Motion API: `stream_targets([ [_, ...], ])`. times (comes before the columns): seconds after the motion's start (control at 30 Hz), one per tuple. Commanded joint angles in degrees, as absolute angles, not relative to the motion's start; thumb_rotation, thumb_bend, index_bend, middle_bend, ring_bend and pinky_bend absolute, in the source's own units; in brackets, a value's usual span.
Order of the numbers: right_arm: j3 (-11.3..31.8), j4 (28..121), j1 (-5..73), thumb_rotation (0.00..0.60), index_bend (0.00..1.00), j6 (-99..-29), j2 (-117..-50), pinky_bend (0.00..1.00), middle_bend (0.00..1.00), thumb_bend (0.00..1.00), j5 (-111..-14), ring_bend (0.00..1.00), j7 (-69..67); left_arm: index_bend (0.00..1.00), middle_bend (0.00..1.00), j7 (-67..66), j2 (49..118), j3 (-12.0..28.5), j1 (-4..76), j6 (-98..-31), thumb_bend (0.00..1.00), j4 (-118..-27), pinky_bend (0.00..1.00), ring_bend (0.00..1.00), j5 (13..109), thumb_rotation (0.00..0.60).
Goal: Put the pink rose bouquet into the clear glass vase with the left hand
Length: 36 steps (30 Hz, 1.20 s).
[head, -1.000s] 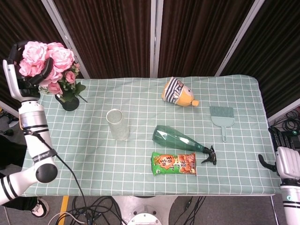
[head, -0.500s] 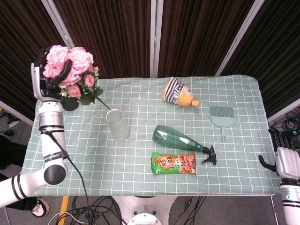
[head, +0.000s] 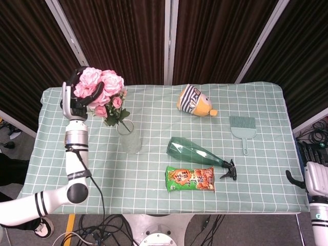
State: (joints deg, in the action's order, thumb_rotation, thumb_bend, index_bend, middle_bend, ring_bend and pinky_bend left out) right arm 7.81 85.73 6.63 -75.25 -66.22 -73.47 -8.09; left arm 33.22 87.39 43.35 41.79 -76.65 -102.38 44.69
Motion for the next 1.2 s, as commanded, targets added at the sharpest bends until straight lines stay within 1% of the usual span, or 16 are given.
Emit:
stream_targets([
  [0.03,7.8,85.7,6.7,0.6,0.0,-75.0,-66.3,0.0,0.0,0.23,-73.4,0.0,-8.0,0.4,0.38,33.9,88.2,41.3,41.0,-75.4,0.17,-101.1,0.63,0.43,46.8,0.6],
  [0.07,7.8,85.7,6.8,0.6,0.0,-74.9,-66.3,0.0,0.0,0.23,-73.3,0.0,-8.0,0.37,0.38,34.9,88.5,40.4,40.5,-75.4,0.17,-100.6,0.62,0.42,48.8,0.6],
  [0.17,7.9,85.8,6.9,0.6,0.0,-74.5,-66.3,0.0,0.0,0.23,-73.1,0.0,-7.7,0.18,0.31,35.8,89.2,37.9,39.5,-75.2,0.1,-99.4,0.59,0.35,51.7,0.6],
  [0.23,8.0,86.2,6.9,0.6,0.0,-74.5,-66.0,0.0,0.0,0.23,-72.8,0.0,-7.5,0.13,0.25,37.1,89.3,37.4,38.8,-74.4,0.07,-99.3,0.55,0.3,52.4,0.6],
  [0.27,8.1,86.4,6.9,0.6,0.0,-74.6,-65.9,0.0,0.0,0.23,-72.8,0.0,-7.3,0.12,0.22,37.6,89.1,37.3,38.5,-73.7,0.06,-99.5,0.52,0.27,52.6,0.6],
  [0.33,8.3,86.8,6.8,0.6,0.0,-75.0,-65.7,0.0,0.0,0.23,-72.7,0.0,-7.1,0.1,0.15,38.8,88.4,37.3,38.0,-72.6,0.03,-99.8,0.41,0.18,53.4,0.6],
  [0.37,8.4,86.9,6.8,0.6,0.0,-75.2,-65.6,0.0,0.0,0.23,-72.7,0.0,-7.0,0.1,0.13,39.2,88.2,37.3,37.8,-72.3,0.02,-99.9,0.36,0.14,54.0,0.6],
  [0.43,8.5,87.1,6.7,0.6,0.0,-75.3,-65.5,0.0,0.0,0.22,-72.6,0.0,-7.0,0.1,0.12,39.7,88.0,37.3,37.4,-72.0,0.0,-100.2,0.31,0.11,54.7,0.6],
  [0.7,8.5,87.0,6.6,0.6,0.0,-75.1,-65.4,0.0,0.0,0.23,-72.4,0.0,-7.2,0.1,0.12,40.0,85.9,39.6,35.3,-73.8,0.0,-102.5,0.25,0.1,55.7,0.6],
  [0.77,8.6,86.9,6.6,0.6,0.0,-75.2,-65.4,0.0,0.0,0.23,-72.4,0.0,-7.5,0.1,0.12,39.1,84.8,39.6,34.1,-75.2,0.0,-102.9,0.25,0.1,56.9,0.6],
  [0.83,8.6,86.6,6.5,0.6,0.0,-75.6,-65.4,0.0,0.0,0.23,-72.9,0.0,-8.1,0.1,0.13,36.8,83.3,38.5,32.2,-77.5,0.0,-102.8,0.25,0.1,58.7,0.6],
  [0.9,8.6,86.1,6.3,0.6,0.0,-76.6,-65.6,0.0,0.0,0.23,-74.0,0.0,-9.0,0.1,0.14,34.2,81.9,36.5,29.6,-80.2,0.04,-101.9,0.26,0.1,60.7,0.6],
  [0.97,8.6,85.8,6.0,0.6,0.0,-77.7,-65.7,0.0,0.0,0.23,-75.0,0.0,-9.9,0.11,0.14,33.3,80.4,34.0,26.8,-81.6,0.08,-100.9,0.27,0.1,62.4,0.6],
  [1.07,8.7,86.0,5.6,0.6,0.0,-79.5,-65.4,0.0,0.0,0.24,-76.4,0.0,-11.0,0.16,0.14,35.6,77.4,29.0,21.5,-83.6,0.11,-99.6,0.3,0.1,67.4,0.6],
  [1.17,8.9,86.3,5.1,0.6,0.0,-81.0,-65.0,0.0,0.0,0.25,-77.2,0.0,-11.7,0.18,0.15,37.9,77.0,23.1,15.3,-90.0,0.12,-96.7,0.31,0.11,73.9,0.6],
  [1.2,8.8,86.2,4.9,0.6,0.0,-81.3,-65.0,0.0,0.0,0.25,-77.5,0.0,-12.0,0.2,0.16,37.7,77.7,20.4,13.2,-92.5,0.12,-95.0,0.32,0.13,76.2,0.6],
])
